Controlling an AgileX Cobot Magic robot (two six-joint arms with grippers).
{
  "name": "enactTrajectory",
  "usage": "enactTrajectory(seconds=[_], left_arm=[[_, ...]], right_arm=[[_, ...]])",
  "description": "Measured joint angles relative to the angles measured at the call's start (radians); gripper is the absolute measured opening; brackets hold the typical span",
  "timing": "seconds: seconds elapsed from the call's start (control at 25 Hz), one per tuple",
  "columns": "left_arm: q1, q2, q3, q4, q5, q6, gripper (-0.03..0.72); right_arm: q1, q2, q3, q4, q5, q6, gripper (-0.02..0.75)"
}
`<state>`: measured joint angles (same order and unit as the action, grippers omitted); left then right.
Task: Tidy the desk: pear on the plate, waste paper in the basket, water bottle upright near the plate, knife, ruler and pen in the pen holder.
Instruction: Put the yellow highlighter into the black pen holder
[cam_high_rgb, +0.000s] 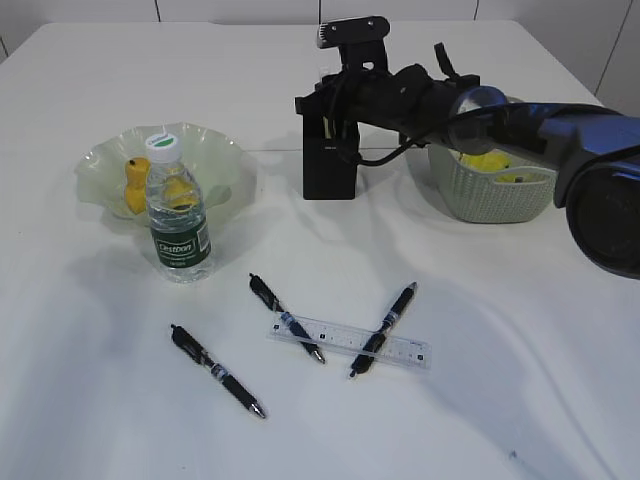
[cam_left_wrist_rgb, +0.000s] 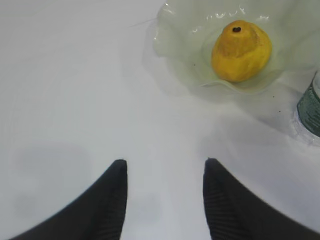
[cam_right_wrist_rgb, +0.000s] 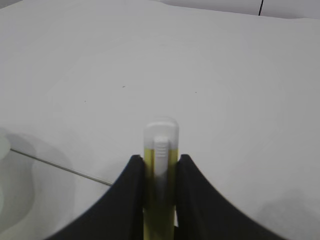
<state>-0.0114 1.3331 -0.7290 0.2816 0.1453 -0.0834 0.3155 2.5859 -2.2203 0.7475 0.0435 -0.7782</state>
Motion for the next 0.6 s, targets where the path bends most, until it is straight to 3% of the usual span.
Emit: enactTrajectory(seconds=[0.36,0.6], left_arm=[[0.000,0.002,0.000,0.000,-0.002,0.000,0.348],[0.000,0.002,0.000,0.000,-0.002,0.000,0.348]], right_arm=[[0.000,0.000,0.000,0.000,0.002,-0.002,0.140],[0.000,0.000,0.000,0.000,0.010,-0.002,0.195]])
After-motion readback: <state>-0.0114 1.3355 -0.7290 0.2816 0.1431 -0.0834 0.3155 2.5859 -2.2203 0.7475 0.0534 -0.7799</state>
